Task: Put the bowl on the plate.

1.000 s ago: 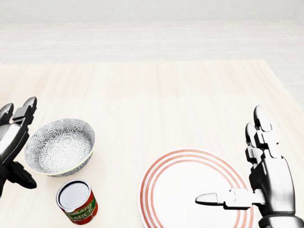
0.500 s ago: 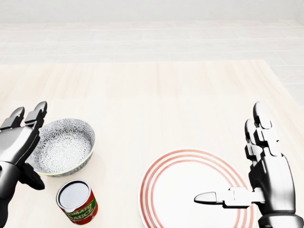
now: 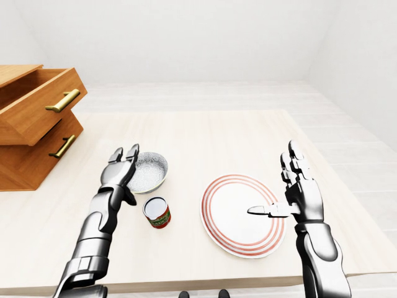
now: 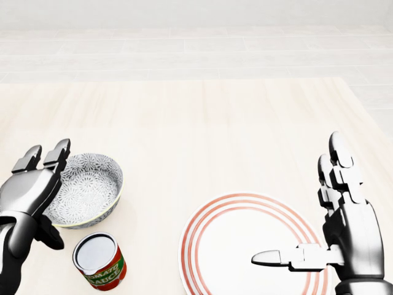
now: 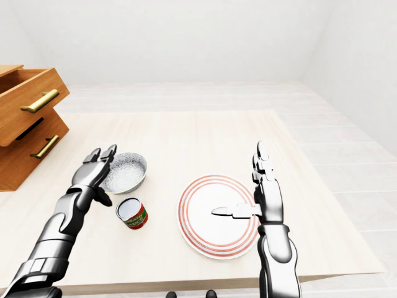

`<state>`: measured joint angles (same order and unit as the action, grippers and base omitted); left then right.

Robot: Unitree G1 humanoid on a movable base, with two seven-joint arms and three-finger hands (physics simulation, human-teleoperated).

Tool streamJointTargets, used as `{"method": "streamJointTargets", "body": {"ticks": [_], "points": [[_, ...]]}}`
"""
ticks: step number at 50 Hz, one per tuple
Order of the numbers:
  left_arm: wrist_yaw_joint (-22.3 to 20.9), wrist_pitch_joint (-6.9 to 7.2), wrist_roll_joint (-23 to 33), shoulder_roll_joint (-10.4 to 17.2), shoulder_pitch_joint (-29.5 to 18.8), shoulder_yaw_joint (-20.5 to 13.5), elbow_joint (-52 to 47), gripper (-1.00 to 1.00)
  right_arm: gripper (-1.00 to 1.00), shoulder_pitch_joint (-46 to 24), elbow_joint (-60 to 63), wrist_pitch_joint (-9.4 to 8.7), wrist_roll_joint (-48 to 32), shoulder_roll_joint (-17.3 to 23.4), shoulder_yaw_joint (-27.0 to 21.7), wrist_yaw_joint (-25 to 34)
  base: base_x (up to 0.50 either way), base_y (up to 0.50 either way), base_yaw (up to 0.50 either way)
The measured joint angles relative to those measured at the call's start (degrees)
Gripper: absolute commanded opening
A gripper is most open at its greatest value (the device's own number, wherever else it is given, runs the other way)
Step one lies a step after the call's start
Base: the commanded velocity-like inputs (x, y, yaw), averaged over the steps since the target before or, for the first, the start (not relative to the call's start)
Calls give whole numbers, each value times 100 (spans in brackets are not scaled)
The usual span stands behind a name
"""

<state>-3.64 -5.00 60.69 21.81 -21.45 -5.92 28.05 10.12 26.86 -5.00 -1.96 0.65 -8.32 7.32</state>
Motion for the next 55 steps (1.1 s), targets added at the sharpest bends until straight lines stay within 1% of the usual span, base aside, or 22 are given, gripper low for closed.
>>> {"method": "streamJointTargets", "body": {"ticks": [38, 55], "points": [[367, 0, 133, -210, -256, 302, 715, 100, 100, -50, 77, 0, 11, 9, -29, 39, 0, 0, 0], [490, 0, 103, -296, -226, 380, 939, 100, 100, 21, 85, 0, 10, -8, -31, 48, 0, 0, 0]]}}
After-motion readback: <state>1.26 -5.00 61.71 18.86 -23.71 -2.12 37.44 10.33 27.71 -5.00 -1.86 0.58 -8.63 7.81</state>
